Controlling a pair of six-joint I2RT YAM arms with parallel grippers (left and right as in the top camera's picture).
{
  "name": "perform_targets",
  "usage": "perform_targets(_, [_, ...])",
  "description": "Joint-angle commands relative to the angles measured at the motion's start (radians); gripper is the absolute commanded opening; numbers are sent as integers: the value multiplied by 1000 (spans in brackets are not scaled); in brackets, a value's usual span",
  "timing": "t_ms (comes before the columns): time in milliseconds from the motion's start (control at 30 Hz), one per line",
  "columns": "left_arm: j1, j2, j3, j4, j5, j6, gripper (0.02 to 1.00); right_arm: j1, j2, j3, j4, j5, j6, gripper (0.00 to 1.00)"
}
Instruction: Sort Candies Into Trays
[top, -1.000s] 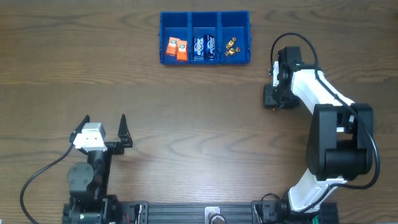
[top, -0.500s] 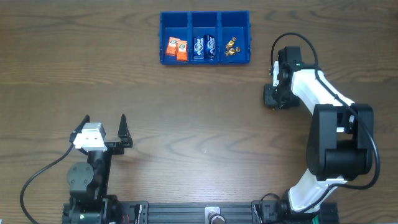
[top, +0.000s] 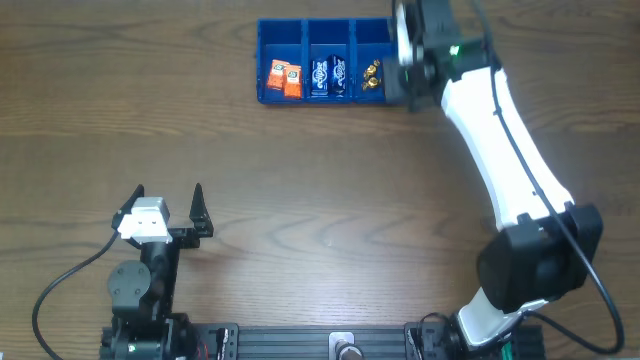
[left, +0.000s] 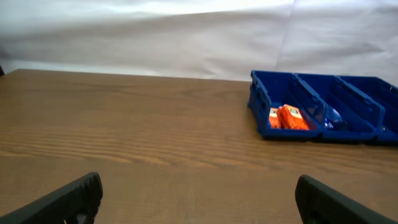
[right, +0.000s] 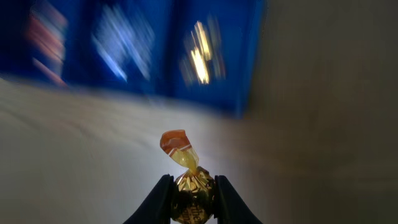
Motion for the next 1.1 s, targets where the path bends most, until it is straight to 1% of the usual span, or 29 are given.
perform_targets(33, [3, -5, -16, -41, 9, 3, 996, 38, 125, 299, -13, 126, 81, 126])
perform_targets(167, [3, -5, -16, -41, 8, 3, 998, 51, 262, 399, -8, 126, 83, 126])
perform_targets(300, [3, -5, -16, -41, 8, 3, 998, 51, 364, 406, 23, 122, 111, 126])
perform_targets(467, [3, -5, -16, -41, 9, 3, 998, 51, 450, 405, 48, 123, 111, 123])
perform_targets(933, [3, -5, -16, -42, 8, 3, 998, 12, 490, 404, 58, 127, 111, 128])
perform_targets(1100, [3, -5, -16, -41, 8, 3, 998, 5, 490, 404, 52, 142, 111, 134])
